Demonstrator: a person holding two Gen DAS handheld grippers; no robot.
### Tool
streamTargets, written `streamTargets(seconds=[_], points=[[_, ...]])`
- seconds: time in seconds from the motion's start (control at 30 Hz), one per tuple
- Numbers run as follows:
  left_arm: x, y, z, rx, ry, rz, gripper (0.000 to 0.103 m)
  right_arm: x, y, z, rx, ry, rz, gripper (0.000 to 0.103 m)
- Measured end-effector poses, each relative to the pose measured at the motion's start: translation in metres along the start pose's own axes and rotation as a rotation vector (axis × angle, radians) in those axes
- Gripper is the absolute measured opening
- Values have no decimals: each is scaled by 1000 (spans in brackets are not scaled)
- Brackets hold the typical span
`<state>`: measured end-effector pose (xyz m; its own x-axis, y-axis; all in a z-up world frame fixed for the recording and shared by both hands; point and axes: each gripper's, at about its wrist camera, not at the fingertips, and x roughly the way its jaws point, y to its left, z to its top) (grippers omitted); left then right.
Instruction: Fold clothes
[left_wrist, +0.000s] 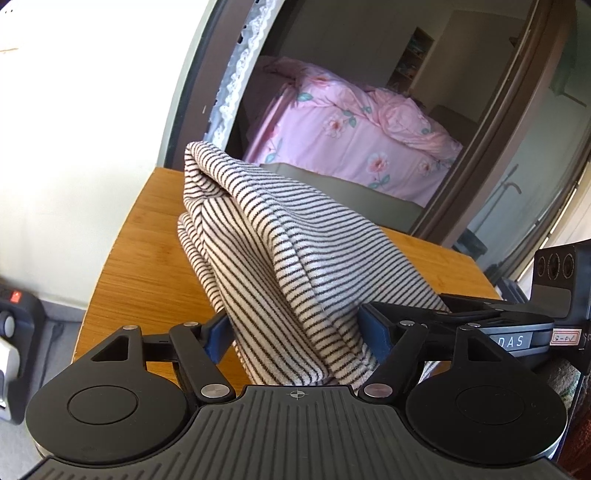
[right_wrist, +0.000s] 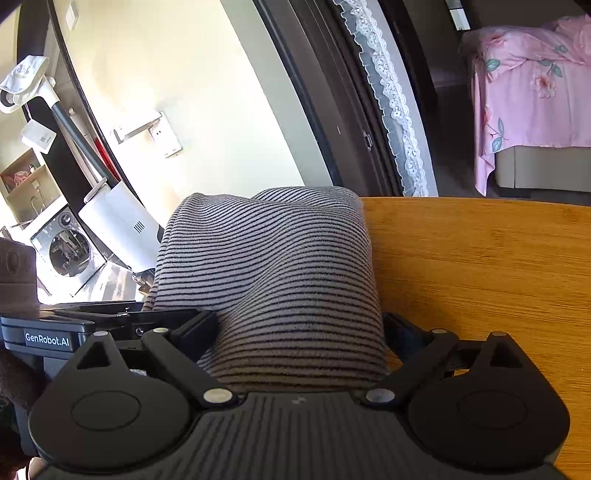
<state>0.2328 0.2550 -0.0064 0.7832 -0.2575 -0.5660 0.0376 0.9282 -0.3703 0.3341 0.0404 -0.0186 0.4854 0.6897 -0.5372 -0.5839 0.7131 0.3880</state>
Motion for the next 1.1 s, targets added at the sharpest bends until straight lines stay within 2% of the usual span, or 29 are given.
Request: streamTargets(seconds=[0.1, 0.2, 0.27, 0.33, 0.37, 0.47, 0.53, 0.57, 0.63, 0.67, 0.77, 0.8, 0.87, 1.0, 1.07, 1.1], points=[[-12, -5, 2, 34, -18, 38, 78, -6, -1, -2, -8, -18, -7, 98], [-37, -13, 11, 92, -117, 84, 75, -17, -2, -8, -25, -40, -9, 98], [-49, -16, 23, 100, -179, 63, 75, -20, -5, -10, -15, -46, -2, 98], [-47, -17, 38, 101, -203, 14, 75, -20, -6, -10, -11, -43, -3, 98], [-40, -17, 47, 103, -201, -16, 75, -20, -5, -11, -17, -43, -8, 98], [0, -4, 66, 74, -150, -7, 75, -27, 4, -14, -83, -74, -57, 98], [24, 14, 71, 31, -106, 23, 67, -35, 20, -18, -210, -123, -119, 98], [34, 23, 71, 12, -86, 24, 67, -39, 30, -20, -287, -151, -154, 98], [45, 33, 69, -6, -73, 9, 67, -44, 51, -20, -398, -177, -167, 98], [47, 35, 68, -8, -74, 4, 67, -44, 60, -18, -422, -173, -141, 98], [51, 40, 66, -20, -76, -12, 67, -22, 78, -20, -474, -93, -135, 94], [51, 41, 65, -21, -77, -13, 68, -15, 83, -21, -491, -65, -133, 95], [52, 42, 62, -13, -84, -14, 68, -4, 84, -29, -534, -68, -155, 100], [25, 28, 49, -7, -88, -13, 67, -11, 80, -22, -492, -59, -123, 99], [11, 22, 42, -4, -90, -12, 67, -25, 68, -17, -430, -59, -91, 99], [4, 18, 38, -3, -91, -12, 70, -33, 61, -13, -391, -65, -78, 99]])
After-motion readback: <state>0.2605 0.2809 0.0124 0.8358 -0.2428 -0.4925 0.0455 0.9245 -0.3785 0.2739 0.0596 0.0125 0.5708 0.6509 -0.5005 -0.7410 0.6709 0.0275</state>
